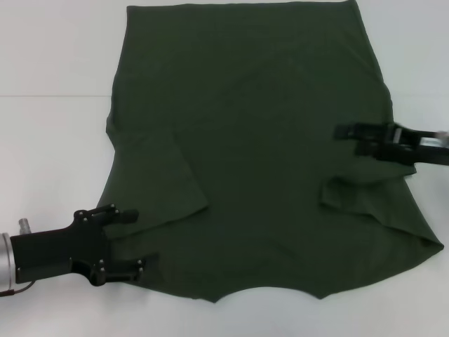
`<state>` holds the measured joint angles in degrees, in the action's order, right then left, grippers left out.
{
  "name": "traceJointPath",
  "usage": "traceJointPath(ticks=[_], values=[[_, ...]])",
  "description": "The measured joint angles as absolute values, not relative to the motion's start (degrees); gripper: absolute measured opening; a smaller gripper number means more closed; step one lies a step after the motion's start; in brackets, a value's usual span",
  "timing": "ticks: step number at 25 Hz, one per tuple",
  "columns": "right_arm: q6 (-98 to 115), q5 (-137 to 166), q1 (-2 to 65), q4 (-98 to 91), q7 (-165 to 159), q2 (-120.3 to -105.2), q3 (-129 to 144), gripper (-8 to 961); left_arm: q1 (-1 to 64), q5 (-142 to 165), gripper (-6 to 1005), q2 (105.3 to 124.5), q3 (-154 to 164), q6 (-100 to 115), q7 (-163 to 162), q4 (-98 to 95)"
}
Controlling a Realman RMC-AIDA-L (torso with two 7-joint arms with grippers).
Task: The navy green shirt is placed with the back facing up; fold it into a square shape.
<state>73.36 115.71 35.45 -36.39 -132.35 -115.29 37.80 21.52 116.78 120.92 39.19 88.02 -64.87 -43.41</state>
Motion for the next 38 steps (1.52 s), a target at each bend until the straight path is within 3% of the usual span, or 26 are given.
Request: traceJointPath(ticks=[7,17,22,38], values=[[78.0,103.6,26.9,-27.3,-121.4,-114.42,29.1,849,21.7,116.7,877,120.92,39.2,88.1,-64.9,-43.4],[75.1,97.7,20.6,-20.8,-105.3,-118.41,17.1,846,22.2,116.7,877,121.00,39.2,88.0,-64.9,-43.4],[71.4,97.6,20.6,-19.2,-102.7,-119.60,12.9,844,22.3,116.7,877,121.09,39.1,88.0,-65.0,-43.4],[55.4,97.5,27.6,-14.1,-97.4,-119.78,11.9,837,22.6,116.6,877,121.10,38.6,88.0,-65.0,-43.5]])
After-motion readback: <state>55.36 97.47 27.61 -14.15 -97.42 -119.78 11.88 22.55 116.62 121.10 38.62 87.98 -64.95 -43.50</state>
